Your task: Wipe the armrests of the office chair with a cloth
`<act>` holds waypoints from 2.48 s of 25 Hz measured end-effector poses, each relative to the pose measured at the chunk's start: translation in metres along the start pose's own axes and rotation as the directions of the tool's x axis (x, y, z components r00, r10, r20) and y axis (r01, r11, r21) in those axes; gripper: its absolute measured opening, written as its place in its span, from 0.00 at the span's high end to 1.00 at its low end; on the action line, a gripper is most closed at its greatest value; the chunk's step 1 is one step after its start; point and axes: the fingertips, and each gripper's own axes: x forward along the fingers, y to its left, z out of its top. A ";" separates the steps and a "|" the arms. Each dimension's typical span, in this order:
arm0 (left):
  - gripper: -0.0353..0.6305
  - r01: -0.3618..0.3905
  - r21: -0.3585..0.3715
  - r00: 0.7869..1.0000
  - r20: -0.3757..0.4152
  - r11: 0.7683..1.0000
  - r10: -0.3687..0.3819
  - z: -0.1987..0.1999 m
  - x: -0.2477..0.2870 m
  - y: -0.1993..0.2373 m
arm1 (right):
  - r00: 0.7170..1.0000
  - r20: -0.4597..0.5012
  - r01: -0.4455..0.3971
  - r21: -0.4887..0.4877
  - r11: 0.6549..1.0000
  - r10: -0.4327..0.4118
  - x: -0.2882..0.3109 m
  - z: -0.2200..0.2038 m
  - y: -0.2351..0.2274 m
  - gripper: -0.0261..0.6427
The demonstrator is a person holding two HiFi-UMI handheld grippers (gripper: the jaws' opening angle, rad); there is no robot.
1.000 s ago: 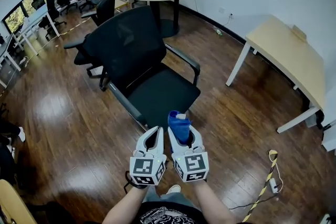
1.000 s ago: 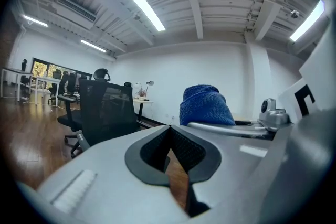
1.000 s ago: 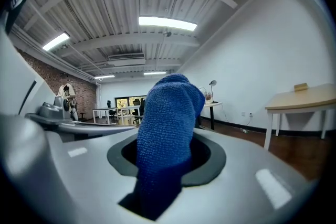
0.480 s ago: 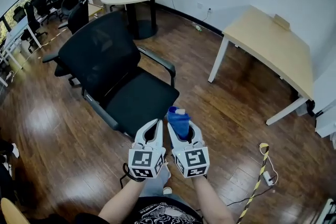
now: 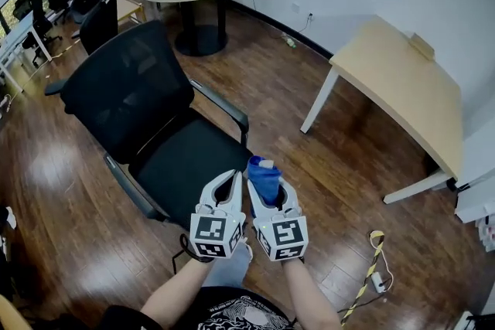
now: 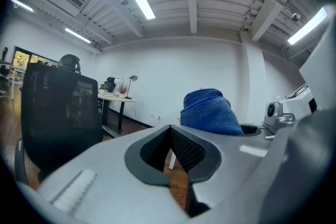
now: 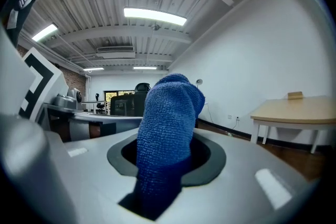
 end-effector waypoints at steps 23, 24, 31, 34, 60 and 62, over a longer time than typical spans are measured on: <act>0.94 -0.319 -0.086 0.947 0.013 0.944 0.321 0.058 0.191 0.184 | 0.883 -0.189 -0.465 -0.212 0.860 0.430 0.315 0.047 -0.055 0.75; 0.94 -0.349 -0.093 0.936 0.017 0.933 0.352 0.057 0.197 0.194 | 0.868 -0.195 -0.493 -0.220 0.842 0.457 0.330 0.047 -0.056 0.75; 0.94 -0.577 -0.139 0.813 -0.002 0.805 0.583 0.059 0.250 0.268 | 0.716 -0.268 -0.697 -0.234 0.677 0.645 0.420 0.045 -0.059 0.75; 0.94 -0.656 -0.170 0.751 -0.042 0.736 0.659 0.047 0.268 0.289 | 0.635 -0.314 -0.772 -0.224 0.594 0.706 0.447 0.031 -0.060 0.75; 0.94 -0.838 -0.283 0.530 -0.218 0.466 0.820 -0.067 0.253 0.381 | 0.368 -0.653 -0.846 -0.530 -0.053 0.662 0.601 -0.141 -0.015 0.75; 0.94 -0.832 -0.281 0.540 -0.216 0.477 0.814 -0.070 0.251 0.375 | 0.378 -0.658 -0.847 -0.530 -0.044 0.651 0.592 -0.143 -0.018 0.75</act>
